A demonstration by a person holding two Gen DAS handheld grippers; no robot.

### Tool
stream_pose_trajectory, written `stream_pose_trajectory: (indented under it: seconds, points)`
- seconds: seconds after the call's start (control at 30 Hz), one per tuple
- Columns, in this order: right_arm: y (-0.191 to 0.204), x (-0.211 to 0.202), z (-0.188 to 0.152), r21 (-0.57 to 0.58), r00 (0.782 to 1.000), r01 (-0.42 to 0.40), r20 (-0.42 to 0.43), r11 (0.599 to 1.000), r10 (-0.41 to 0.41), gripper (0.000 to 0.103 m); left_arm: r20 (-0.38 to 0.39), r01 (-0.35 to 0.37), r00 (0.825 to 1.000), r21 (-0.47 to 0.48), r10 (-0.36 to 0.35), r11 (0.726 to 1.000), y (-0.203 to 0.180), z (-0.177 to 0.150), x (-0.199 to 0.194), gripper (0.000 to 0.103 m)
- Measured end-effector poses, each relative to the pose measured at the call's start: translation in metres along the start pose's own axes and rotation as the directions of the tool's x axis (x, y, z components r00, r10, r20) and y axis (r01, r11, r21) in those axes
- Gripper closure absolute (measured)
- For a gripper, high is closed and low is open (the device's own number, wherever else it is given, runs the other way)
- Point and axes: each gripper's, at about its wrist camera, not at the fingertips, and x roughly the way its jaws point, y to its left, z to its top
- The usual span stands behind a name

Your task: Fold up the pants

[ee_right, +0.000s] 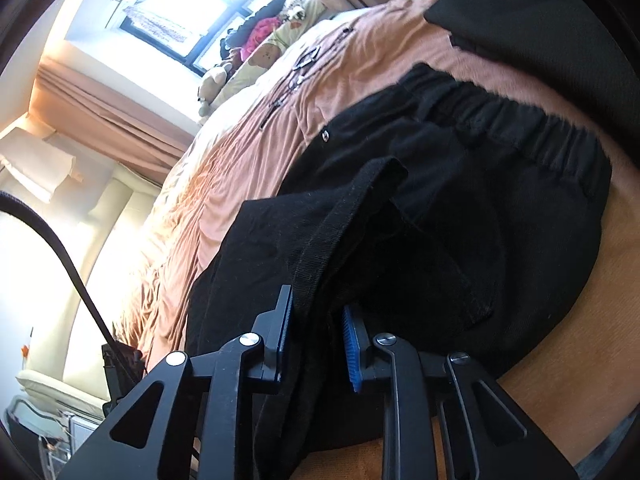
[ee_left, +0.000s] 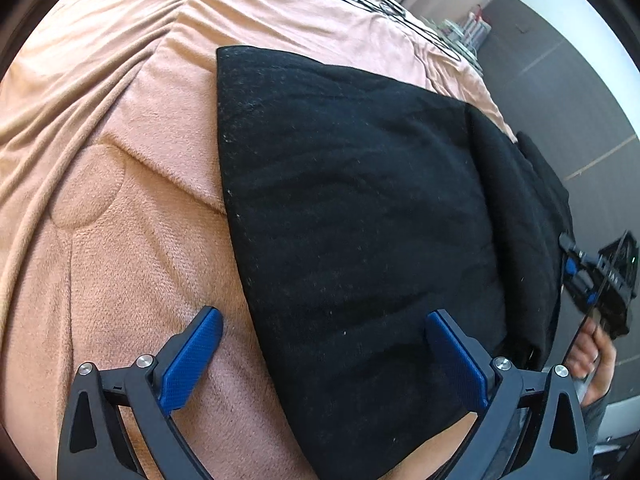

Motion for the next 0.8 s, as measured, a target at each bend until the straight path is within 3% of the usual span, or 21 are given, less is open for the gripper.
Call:
stream_pose_trajectory:
  seconds: [0.2, 0.5, 0.67, 0.8]
  points:
    - [0.014, -0.005, -0.001, -0.056, 1.0, 0.017, 0.025, 0.998, -0.015, 0.085, -0.024, -0.008, 1.0, 0.017, 0.008, 1.0, -0.003, 0.005, 0.005, 0.001]
    - [0.039, -0.021, 0.01, -0.179, 0.996, 0.075, 0.064, 0.981, -0.065, 0.089, 0.009, 0.075, 0.997, -0.038, -0.074, 0.997, 0.009, 0.005, 0.002, 0.001]
    - [0.053, -0.03, 0.024, -0.253, 0.99, 0.129, 0.088, 0.959, -0.11, 0.09, -0.013, 0.011, 1.0, 0.012, -0.011, 1.0, 0.0, 0.007, 0.006, 0.001]
    - [0.068, -0.036, 0.038, -0.319, 0.985, 0.164, 0.105, 0.934, -0.137, 0.091, 0.009, -0.013, 1.0, -0.001, 0.013, 1.0, -0.004, 0.003, 0.005, 0.001]
